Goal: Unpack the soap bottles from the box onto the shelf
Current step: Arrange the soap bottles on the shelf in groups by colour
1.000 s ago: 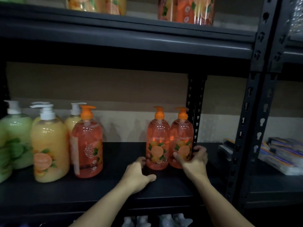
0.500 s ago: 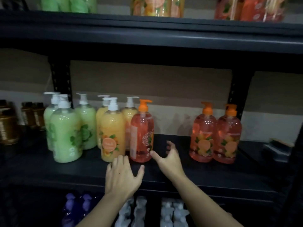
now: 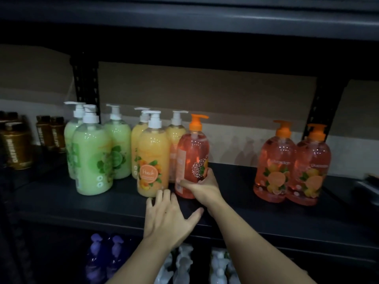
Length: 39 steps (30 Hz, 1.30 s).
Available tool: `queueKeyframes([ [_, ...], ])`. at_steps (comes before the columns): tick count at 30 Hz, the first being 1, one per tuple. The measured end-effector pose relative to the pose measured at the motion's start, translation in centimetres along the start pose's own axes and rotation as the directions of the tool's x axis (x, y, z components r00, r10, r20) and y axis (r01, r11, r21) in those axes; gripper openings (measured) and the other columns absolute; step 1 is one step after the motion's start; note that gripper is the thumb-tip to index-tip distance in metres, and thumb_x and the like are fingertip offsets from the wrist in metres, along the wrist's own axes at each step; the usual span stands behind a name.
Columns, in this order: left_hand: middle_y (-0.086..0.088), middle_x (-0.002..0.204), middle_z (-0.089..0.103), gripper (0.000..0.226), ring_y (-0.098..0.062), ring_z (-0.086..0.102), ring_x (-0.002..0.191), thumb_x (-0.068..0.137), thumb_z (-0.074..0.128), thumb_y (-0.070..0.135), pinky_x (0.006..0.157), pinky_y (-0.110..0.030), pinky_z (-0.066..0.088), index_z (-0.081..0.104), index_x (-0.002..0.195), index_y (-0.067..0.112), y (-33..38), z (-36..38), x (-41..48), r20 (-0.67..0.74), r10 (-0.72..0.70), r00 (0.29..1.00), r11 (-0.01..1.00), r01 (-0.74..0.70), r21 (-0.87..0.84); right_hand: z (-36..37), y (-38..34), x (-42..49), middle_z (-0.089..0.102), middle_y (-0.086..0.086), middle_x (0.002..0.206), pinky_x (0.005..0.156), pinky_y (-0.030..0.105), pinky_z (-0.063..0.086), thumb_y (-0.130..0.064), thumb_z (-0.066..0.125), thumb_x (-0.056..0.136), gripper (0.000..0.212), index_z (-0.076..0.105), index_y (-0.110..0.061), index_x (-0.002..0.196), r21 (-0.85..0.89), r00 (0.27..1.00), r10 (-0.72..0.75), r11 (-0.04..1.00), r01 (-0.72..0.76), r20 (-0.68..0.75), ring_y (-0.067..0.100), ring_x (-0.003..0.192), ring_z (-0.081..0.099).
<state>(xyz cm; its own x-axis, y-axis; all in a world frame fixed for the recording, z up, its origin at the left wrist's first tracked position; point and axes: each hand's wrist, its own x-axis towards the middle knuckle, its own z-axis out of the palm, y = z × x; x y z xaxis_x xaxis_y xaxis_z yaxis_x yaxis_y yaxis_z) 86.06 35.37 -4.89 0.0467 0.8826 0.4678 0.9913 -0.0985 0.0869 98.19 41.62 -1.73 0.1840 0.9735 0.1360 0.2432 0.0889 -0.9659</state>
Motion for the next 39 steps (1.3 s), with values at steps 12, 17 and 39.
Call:
queueKeyframes([
  [12, 0.003, 0.14, 0.042, 0.103, -0.017, 0.031, 0.133, 0.073, 0.011, 0.089, 0.11, -0.038, 0.028, 0.044, 0.141, 0.018, 0.1, -1.0, -0.2, 0.163, 0.038, 0.986, 0.999, -0.04, 0.005, -5.1, 0.3, -3.6, 0.067, -0.009, 0.107, 0.085, 0.024, 0.054, -0.045, 0.093, 0.055, 0.081, 0.048, -0.026, 0.119, -0.08, 0.999, -0.038, 0.996, 0.038, -0.006, 0.006, 0.094, 0.066],
  [17, 0.001, 0.147, 0.037, 0.122, -0.016, 0.03, 0.138, 0.063, -0.004, 0.095, 0.116, -0.044, 0.022, 0.035, 0.149, 0.017, 3.0, -1.5, -0.8, 0.217, 0.114, 0.969, 0.993, -0.103, -0.061, -9.7, 1.2, -5.6, 0.069, -0.009, 0.107, 0.087, 0.029, 0.057, -0.052, 0.092, 0.048, 0.088, 0.049, -0.027, 0.121, -0.079, 1.0, -0.019, 0.997, 0.018, -0.01, 0.006, 0.094, 0.069],
  [39, -0.009, 0.164, 0.01, 0.11, -0.025, 0.003, 0.152, 0.077, 0.013, 0.09, 0.12, -0.057, 0.002, 0.017, 0.157, 0.014, 19.1, -0.5, 0.2, 0.44, 0.182, 0.88, 0.983, -0.154, -0.099, -25.1, 4.8, -7.4, 0.055, -0.005, 0.118, 0.089, 0.034, 0.052, -0.069, 0.081, 0.049, 0.097, 0.041, -0.026, 0.126, -0.261, 0.914, -0.047, 0.963, -0.065, -0.403, 0.014, 0.102, 0.059],
])
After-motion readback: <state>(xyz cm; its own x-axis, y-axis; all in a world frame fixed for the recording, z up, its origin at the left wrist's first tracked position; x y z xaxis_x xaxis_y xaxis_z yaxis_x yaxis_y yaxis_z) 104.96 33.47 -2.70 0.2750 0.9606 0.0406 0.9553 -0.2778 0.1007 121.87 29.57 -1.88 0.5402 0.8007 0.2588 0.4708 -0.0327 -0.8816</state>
